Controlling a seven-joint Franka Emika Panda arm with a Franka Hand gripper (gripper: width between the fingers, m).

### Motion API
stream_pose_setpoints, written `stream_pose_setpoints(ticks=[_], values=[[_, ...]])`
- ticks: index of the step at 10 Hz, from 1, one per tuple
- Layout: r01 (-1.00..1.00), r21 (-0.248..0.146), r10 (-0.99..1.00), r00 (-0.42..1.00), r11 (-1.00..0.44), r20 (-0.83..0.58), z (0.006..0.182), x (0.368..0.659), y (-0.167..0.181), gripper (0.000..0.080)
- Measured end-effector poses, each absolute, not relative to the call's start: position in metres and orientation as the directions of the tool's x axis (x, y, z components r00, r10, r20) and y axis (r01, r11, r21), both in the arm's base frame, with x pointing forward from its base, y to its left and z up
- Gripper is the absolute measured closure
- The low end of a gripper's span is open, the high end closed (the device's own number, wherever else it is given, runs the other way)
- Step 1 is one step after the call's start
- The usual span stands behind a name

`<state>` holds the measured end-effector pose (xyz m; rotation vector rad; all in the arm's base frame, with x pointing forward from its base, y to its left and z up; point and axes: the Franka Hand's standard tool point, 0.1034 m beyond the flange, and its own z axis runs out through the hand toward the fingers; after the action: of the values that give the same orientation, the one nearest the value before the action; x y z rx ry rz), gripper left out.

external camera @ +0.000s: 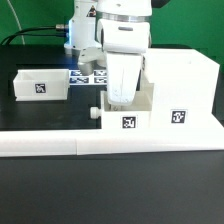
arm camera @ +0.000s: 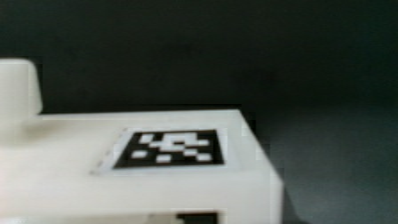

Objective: Assemble drawer

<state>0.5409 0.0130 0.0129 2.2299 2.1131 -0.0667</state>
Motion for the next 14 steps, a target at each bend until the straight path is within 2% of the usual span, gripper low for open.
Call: stream_pose_setpoints(ticks=[3, 5, 10, 14], values=[[1.000, 0.026, 0.997, 0.012, -0.010, -0.076, 0.0107, 0.5394, 0.0096, 0.0757], [0.998, 0.058, 0.997, -0.021, 0.026, -0.079, 0.0105, 0.5410, 0.0105, 0.0757], [0.998, 0.055, 0.997, -0.010, 0.014, -0.079, 0.0102, 0.5402, 0.0109, 0.0757], [0.996, 0.063, 0.995, 0.065, -0.061, -0.074, 0.0108, 0.5409, 0.0133, 0.0757]])
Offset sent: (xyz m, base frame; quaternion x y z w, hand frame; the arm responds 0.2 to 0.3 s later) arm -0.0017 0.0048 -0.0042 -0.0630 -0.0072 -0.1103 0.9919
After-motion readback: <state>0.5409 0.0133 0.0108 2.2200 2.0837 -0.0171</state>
